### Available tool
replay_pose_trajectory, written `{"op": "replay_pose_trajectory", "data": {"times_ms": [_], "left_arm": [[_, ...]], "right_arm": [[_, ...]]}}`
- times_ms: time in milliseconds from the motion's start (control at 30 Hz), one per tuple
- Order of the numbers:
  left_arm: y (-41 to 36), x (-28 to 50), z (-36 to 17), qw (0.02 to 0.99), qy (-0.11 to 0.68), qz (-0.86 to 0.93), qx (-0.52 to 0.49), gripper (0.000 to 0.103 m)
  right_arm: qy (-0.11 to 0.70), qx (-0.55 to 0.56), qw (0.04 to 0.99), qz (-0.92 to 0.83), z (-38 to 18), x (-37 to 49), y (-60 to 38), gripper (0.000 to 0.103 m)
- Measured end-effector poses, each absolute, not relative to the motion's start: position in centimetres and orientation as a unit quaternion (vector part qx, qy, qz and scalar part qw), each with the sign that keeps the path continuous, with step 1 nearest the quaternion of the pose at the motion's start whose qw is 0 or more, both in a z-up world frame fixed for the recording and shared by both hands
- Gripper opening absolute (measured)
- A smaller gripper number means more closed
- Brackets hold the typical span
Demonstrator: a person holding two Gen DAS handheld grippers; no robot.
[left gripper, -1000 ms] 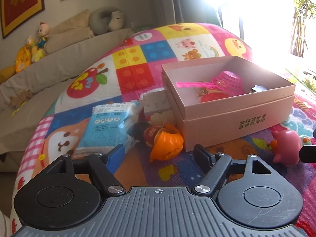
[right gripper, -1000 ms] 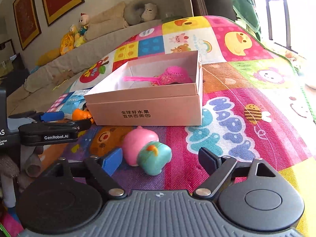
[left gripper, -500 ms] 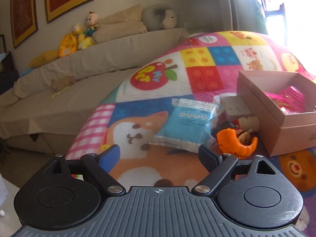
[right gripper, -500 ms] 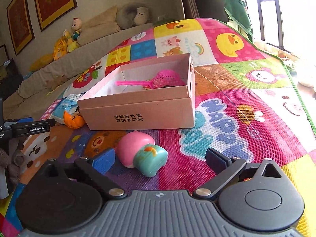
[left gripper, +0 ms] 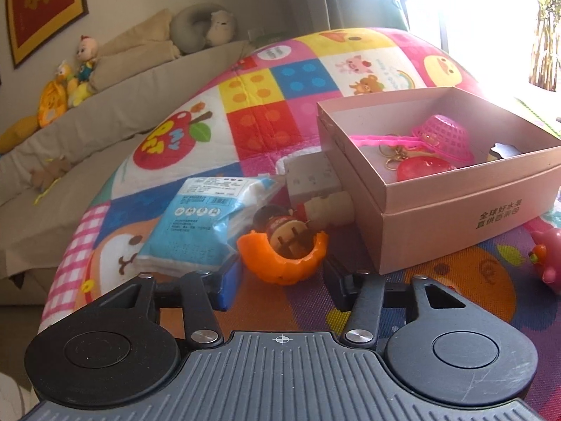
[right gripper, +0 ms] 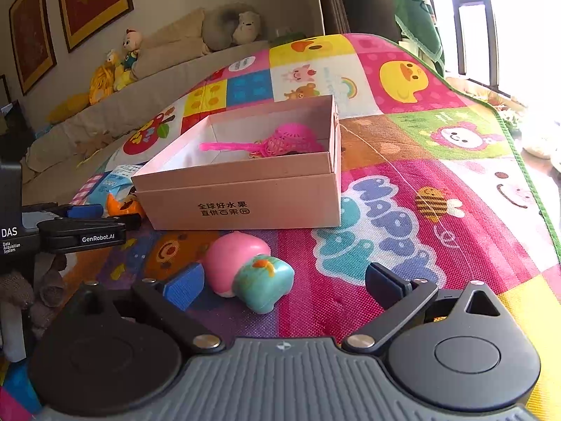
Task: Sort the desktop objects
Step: 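Grasp the orange pumpkin cup with the left tool and lift it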
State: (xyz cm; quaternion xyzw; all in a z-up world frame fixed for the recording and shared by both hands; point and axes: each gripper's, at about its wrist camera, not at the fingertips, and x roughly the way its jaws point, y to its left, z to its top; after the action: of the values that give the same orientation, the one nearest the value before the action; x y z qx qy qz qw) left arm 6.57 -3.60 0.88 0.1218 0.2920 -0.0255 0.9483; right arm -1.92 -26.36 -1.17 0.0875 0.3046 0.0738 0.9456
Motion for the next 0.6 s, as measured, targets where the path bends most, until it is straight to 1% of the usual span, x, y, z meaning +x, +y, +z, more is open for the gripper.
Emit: {"op": "replay_pose_trajectory", "data": {"times_ms": [33,100,233,267,300,333,367,400,500,600], "left_arm": [[-3.6,6.3,1.0,0.948,0.291,-0.031,0.124,0.047],[-3.3,5.4,1.2,0.946,0.296,-0.039,0.122,0.027],[-2.2,3.2,1.8,0.944,0.308,-0.053,0.105,0.027],[-1.9,2.8,1.9,0.944,0.311,-0.055,0.101,0.028],[-1.7,2.6,2.0,0.944,0.311,-0.055,0.098,0.034],[-1.6,2.7,2.0,0.945,0.308,-0.051,0.098,0.041],[-1.6,2.8,2.1,0.947,0.304,-0.042,0.099,0.058],[-1.7,3.1,2.1,0.948,0.299,-0.035,0.1,0.066],[-2.2,4.8,1.9,0.949,0.3,-0.033,0.093,0.07],[-3.1,6.5,1.2,0.948,0.3,-0.025,0.102,0.07]], "right_arm": [[0.305,0.089,0.945,0.074,-1.2,-1.9,-26.4,0.099],[0.304,0.091,0.945,0.073,-1.2,-1.9,-26.5,0.1],[0.301,0.094,0.946,0.073,-1.2,-2.0,-26.5,0.1],[0.3,0.094,0.946,0.073,-1.2,-2.0,-26.5,0.101],[0.3,0.094,0.946,0.073,-1.2,-2.0,-26.5,0.101],[0.3,0.094,0.946,0.074,-1.2,-2.0,-26.5,0.101],[0.301,0.093,0.946,0.073,-1.2,-2.0,-26.5,0.101],[0.301,0.091,0.947,0.072,-1.2,-2.0,-26.4,0.101],[0.3,0.086,0.948,0.068,-1.2,-2.1,-26.3,0.101],[0.299,0.084,0.948,0.066,-1.1,-2.1,-26.2,0.101]]}}
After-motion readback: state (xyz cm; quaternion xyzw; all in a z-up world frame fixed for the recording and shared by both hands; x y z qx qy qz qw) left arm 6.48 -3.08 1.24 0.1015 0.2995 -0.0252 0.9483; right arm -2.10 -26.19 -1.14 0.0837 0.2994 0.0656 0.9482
